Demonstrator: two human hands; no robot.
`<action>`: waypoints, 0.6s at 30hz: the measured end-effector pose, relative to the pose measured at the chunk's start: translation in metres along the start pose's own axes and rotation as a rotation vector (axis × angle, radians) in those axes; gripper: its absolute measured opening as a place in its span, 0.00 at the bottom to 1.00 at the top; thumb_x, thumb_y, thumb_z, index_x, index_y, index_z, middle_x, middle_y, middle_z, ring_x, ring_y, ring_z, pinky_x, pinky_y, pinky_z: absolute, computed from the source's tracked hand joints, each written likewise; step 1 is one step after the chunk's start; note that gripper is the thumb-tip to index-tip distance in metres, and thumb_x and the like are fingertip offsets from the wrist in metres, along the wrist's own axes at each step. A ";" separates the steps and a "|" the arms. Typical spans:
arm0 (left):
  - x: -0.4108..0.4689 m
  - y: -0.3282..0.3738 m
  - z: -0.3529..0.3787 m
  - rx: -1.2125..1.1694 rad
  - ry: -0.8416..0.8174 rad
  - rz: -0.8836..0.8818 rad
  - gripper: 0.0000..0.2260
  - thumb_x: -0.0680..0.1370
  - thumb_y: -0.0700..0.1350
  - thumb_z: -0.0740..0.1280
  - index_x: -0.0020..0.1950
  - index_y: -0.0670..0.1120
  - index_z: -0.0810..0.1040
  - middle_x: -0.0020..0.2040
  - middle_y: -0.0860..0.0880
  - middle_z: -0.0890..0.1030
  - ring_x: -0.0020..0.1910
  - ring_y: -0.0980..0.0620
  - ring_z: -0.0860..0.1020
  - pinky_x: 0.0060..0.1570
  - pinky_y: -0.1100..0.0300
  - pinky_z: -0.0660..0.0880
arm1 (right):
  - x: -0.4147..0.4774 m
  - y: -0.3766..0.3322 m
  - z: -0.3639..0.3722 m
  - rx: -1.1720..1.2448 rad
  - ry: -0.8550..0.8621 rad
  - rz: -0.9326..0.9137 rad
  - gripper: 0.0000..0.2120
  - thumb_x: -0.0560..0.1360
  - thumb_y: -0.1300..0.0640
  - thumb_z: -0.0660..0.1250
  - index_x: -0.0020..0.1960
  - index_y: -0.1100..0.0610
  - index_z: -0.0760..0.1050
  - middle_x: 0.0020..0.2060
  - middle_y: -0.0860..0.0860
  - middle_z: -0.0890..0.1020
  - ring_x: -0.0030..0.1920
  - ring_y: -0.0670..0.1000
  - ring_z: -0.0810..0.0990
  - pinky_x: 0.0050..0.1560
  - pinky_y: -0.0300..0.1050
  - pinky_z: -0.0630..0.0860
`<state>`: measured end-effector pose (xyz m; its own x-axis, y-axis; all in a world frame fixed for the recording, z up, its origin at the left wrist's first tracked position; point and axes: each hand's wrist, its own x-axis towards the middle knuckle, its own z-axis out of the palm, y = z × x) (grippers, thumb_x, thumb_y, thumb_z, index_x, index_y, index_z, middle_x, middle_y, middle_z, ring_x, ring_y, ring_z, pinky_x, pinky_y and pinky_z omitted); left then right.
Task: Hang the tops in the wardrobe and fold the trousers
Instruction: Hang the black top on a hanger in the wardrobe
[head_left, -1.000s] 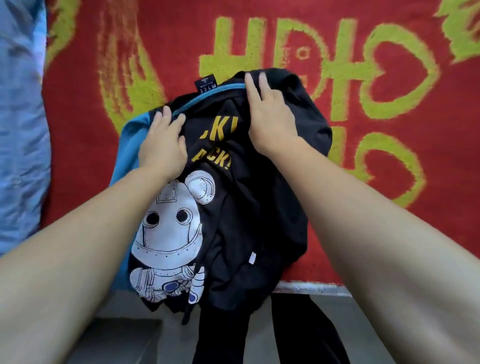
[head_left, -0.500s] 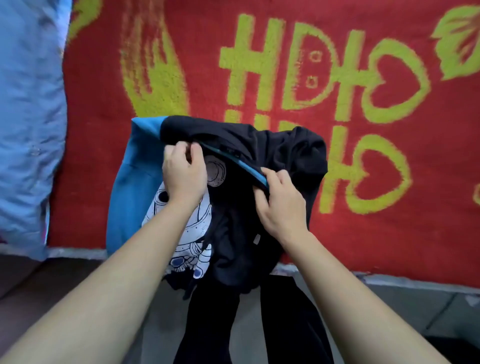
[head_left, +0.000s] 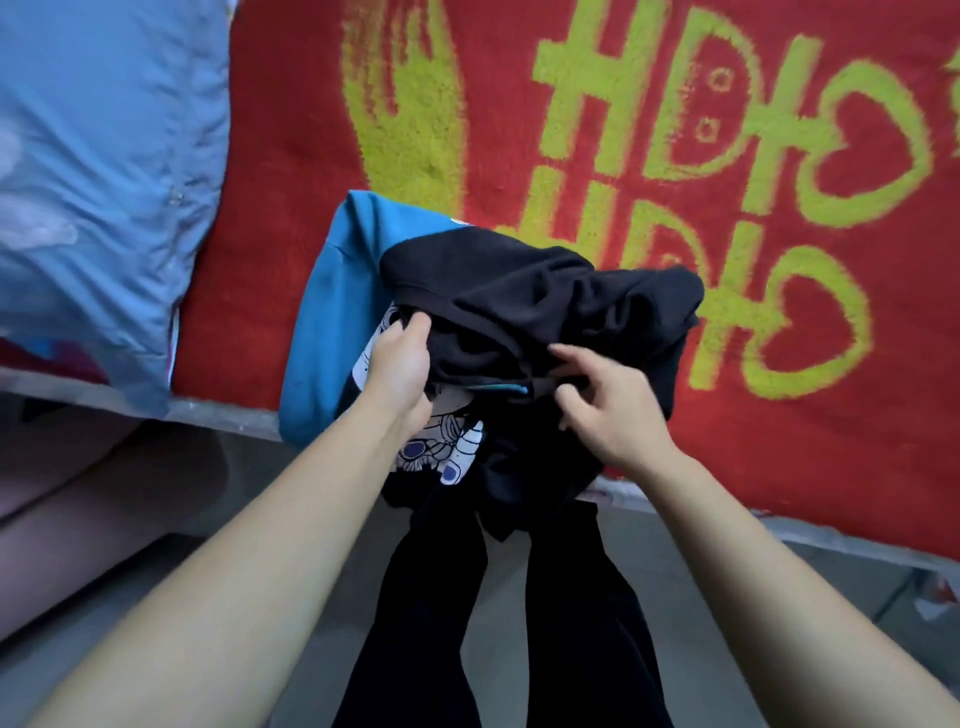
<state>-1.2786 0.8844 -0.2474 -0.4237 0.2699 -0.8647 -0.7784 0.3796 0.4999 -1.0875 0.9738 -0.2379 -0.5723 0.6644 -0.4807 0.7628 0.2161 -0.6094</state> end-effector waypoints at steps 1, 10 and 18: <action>-0.003 0.004 -0.006 -0.033 0.033 -0.013 0.07 0.81 0.47 0.62 0.52 0.48 0.79 0.53 0.48 0.85 0.52 0.49 0.83 0.52 0.53 0.80 | 0.003 -0.003 -0.007 -0.069 0.171 -0.030 0.21 0.74 0.57 0.65 0.67 0.49 0.75 0.56 0.47 0.82 0.51 0.49 0.81 0.56 0.46 0.77; -0.010 0.004 -0.060 -0.014 0.120 0.029 0.21 0.71 0.36 0.70 0.63 0.43 0.73 0.57 0.44 0.79 0.56 0.47 0.78 0.61 0.48 0.74 | 0.053 -0.026 -0.026 -0.472 0.039 -0.026 0.28 0.79 0.52 0.63 0.77 0.52 0.61 0.65 0.58 0.77 0.63 0.61 0.76 0.58 0.53 0.72; -0.042 -0.040 -0.050 0.068 0.105 -0.132 0.52 0.66 0.50 0.80 0.78 0.58 0.47 0.64 0.62 0.66 0.52 0.54 0.75 0.46 0.53 0.81 | 0.025 -0.033 0.002 -0.127 -0.367 0.178 0.21 0.78 0.56 0.62 0.70 0.46 0.72 0.55 0.51 0.83 0.51 0.52 0.82 0.44 0.39 0.73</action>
<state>-1.2525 0.8140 -0.2333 -0.3690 0.1212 -0.9215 -0.7988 0.4655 0.3811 -1.1281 0.9818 -0.2314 -0.4799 0.4051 -0.7782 0.8773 0.2228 -0.4251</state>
